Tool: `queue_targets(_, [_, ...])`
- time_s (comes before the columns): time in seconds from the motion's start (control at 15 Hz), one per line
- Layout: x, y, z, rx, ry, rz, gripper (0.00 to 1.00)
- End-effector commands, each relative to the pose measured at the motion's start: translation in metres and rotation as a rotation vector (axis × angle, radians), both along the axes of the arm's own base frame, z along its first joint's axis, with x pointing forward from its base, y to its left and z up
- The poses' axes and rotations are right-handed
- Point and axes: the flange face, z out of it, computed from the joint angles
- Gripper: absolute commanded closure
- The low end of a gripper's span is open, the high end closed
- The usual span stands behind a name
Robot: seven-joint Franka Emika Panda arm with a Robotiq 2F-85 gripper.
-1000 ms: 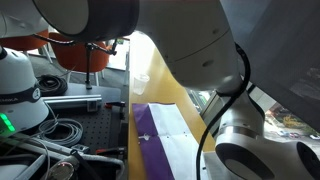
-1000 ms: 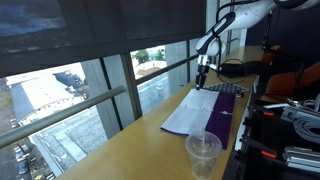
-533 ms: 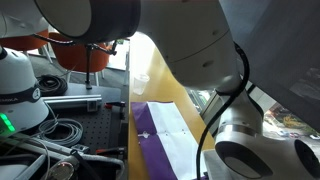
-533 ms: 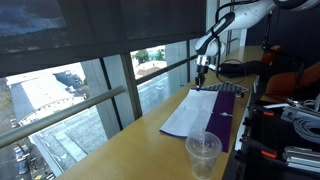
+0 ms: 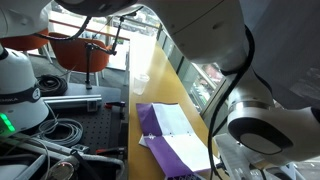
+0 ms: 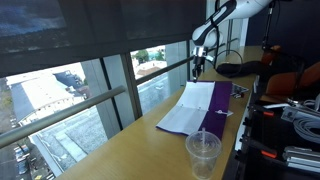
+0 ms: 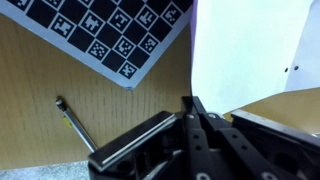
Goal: Close the file
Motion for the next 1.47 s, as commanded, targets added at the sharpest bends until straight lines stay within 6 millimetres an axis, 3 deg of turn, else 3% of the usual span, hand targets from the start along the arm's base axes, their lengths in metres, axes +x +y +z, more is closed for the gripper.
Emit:
queue_targets(0.0, [-0.024,0.002,0.043,-0.084,0.035,0.036,1.00])
queue_targets(0.13, [-0.033,-0.008,0.070,-0.149,0.035,0.054,1.00])
queue_targets(0.4, [-0.036,-0.031,0.147,-0.277,-0.023,0.065,1.00])
queue_targets(0.53, [-0.038,-0.029,0.181,-0.305,-0.068,0.069,1.00])
queue_targets(0.67, [-0.040,-0.020,0.201,-0.319,-0.097,0.075,1.00])
queue_targets(0.93, [-0.042,0.005,0.207,-0.306,-0.108,0.100,1.00])
queue_targets(1.27, [-0.038,0.049,0.186,-0.285,-0.089,0.164,1.00])
queue_targets(1.4, [-0.033,0.053,0.184,-0.293,-0.091,0.187,1.00])
